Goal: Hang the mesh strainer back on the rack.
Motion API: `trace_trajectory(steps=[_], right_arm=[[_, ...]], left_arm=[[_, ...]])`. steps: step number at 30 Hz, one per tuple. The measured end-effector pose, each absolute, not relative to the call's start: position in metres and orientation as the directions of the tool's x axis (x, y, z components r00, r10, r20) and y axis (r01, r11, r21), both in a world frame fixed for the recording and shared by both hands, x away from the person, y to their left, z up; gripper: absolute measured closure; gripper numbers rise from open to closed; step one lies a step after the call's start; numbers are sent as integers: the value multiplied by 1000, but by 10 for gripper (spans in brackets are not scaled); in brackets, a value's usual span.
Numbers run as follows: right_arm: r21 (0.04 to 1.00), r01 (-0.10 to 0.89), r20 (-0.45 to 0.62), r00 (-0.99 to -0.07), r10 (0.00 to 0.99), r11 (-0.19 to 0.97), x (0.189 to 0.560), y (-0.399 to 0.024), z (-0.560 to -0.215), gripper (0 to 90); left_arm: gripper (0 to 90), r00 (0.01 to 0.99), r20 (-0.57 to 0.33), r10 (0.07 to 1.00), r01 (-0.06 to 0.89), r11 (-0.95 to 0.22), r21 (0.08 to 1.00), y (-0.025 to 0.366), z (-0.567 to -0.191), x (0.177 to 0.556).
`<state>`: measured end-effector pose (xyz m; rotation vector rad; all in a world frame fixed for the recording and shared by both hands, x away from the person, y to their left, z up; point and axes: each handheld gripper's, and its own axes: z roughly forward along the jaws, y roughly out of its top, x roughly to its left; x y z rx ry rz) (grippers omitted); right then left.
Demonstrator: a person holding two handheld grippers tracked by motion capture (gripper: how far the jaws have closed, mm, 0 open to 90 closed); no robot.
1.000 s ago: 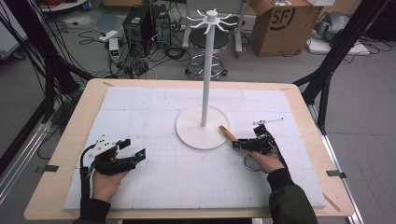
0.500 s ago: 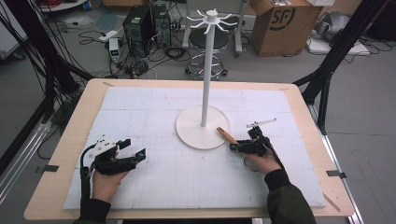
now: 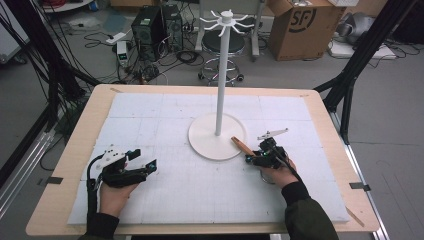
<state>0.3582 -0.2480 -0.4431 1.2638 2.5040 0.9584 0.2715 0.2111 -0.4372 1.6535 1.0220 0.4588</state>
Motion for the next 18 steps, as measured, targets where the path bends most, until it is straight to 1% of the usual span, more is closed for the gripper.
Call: trace_trajectory(steps=[2,8,10,12,17,18], right_arm=[[619,651,104,-623,775,440,357,-246,-443,667],[619,647,99,-627,773,445,356,-246,-443,677],[619,653,114,-624,773,436,357,-248,-443,678],[618,646,96,-628,772,449,356,-246,-442,679],[617,678,170,-610,774,399,360,-252,-442,679],[617,678,171,-612,772,400,360,-253,-441,679]], left_arm=[[227,556,-197,808,388,-43,921,211,-437,271],[228,552,-198,810,388,-40,921,211,-437,271],[229,552,-195,811,387,-42,921,212,-437,271],[229,551,-197,811,388,-39,921,212,-437,271],[229,548,-197,813,386,-36,922,214,-437,271],[229,547,-197,813,387,-38,921,214,-437,271]])
